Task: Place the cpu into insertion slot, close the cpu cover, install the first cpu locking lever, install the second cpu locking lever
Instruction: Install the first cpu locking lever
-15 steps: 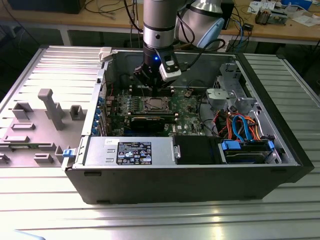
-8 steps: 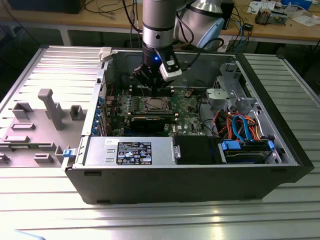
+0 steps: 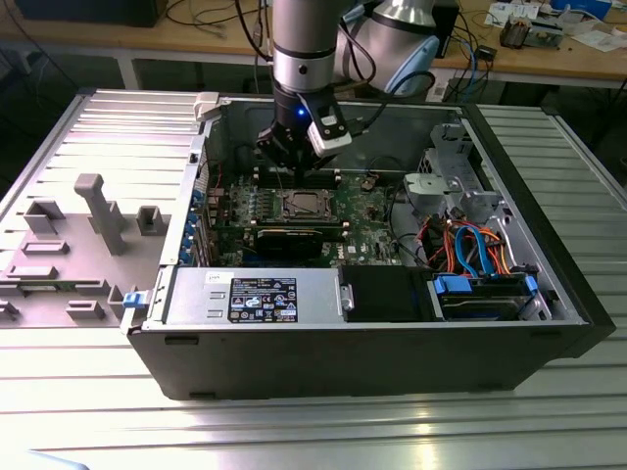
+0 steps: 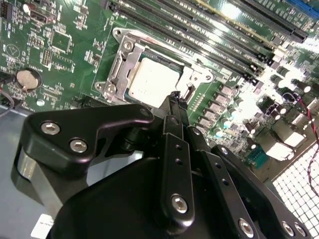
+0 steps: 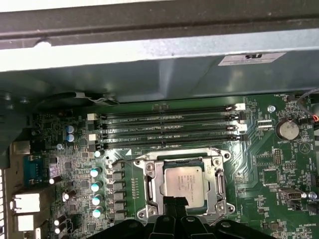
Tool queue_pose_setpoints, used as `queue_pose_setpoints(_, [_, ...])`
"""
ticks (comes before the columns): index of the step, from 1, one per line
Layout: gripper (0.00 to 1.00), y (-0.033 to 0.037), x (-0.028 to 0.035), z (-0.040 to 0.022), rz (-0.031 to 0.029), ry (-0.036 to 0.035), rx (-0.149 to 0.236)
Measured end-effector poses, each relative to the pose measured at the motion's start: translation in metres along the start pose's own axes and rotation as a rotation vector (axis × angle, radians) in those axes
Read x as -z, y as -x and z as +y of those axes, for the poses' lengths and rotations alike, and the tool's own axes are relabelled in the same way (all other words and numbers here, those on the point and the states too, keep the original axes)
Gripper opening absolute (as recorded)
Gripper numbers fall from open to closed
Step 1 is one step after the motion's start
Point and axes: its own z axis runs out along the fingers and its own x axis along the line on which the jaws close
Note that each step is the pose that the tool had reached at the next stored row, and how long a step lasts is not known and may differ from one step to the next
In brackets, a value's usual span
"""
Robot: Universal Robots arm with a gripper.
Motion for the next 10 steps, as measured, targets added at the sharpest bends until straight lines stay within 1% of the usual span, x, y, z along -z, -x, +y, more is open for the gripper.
queue_pose_setpoints(1, [0.11, -0.0006, 0.0, 0.0, -0.0018, 0.0123, 0.0])
queue_pose_setpoints(2, [0.11, -0.0012, 0.0, -0.0001, -0.005, 0.0225, 0.0])
queue_pose_setpoints(3, [0.11, -0.0026, 0.0001, -0.0002, -0.0135, 0.0243, 0.001])
queue_pose_setpoints(4, [0.11, -0.0059, 0.0, -0.0004, -0.0164, 0.0246, 0.002])
queue_pose_setpoints(5, [0.11, -0.009, 0.0, -0.0006, -0.0165, 0.0246, 0.003])
queue_pose_setpoints(8, [0.11, -0.0137, 0.0, -0.0009, -0.0162, 0.0246, 0.009])
queue_pose_setpoints(10, [0.11, -0.0193, 0.0001, -0.0013, -0.0161, 0.0247, 0.01])
